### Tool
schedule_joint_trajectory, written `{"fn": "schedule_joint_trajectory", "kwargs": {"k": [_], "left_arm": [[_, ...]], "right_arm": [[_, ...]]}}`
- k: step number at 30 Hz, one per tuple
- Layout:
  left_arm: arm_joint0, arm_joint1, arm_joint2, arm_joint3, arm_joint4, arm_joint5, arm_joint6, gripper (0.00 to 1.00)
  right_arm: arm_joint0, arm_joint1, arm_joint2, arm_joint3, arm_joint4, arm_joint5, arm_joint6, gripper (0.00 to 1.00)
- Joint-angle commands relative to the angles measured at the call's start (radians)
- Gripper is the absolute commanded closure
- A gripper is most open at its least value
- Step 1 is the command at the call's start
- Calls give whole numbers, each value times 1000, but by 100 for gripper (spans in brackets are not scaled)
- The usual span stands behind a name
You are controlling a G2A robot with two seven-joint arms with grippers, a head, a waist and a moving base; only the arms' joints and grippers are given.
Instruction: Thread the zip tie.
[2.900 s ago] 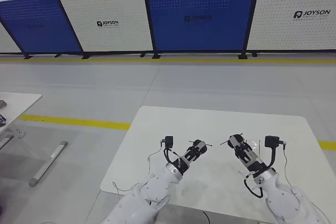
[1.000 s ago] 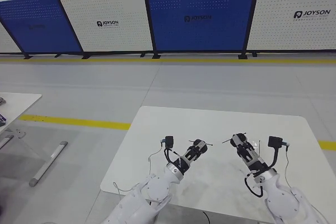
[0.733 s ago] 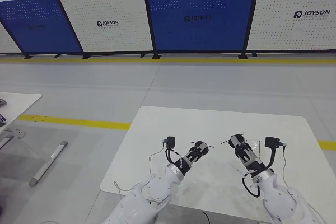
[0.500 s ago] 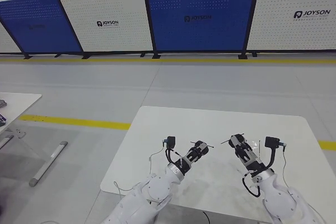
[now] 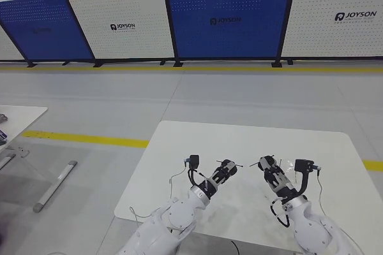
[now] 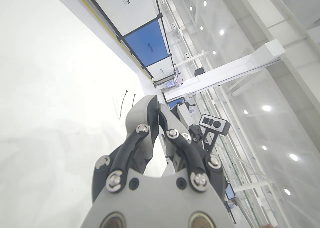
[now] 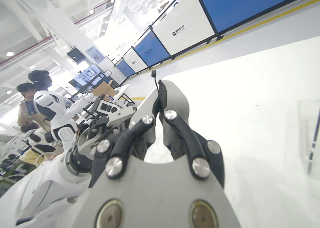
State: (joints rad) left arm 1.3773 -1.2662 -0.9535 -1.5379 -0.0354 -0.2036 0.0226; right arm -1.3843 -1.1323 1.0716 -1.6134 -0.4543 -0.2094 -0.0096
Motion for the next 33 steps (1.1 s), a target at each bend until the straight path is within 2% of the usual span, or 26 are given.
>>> {"fn": "schedule_joint_trajectory", "kwargs": {"k": [1,4,8,12,17,27,33], "left_arm": [[0,0,0,0,0,0,0,100],[0,0,0,0,0,0,0,100],[0,0,0,0,0,0,0,100],[0,0,0,0,0,0,0,100],[0,0,0,0,0,0,0,100],[0,0,0,0,0,0,0,100],[0,0,0,0,0,0,0,100]], "right_arm": [[0,0,0,0,0,0,0,100],[-1,0,-1,-1,3,-2,2,100],[-15,-5,-3,-5,61,-60,14,100],[-22,-10,-3,1,73,-95,3,100],[-22,-20,-17,16,37,-91,-54,100],[-23,-21,-16,15,39,-88,-57,100],[-40,-32,-13,21,58,-96,-128,100]]}}
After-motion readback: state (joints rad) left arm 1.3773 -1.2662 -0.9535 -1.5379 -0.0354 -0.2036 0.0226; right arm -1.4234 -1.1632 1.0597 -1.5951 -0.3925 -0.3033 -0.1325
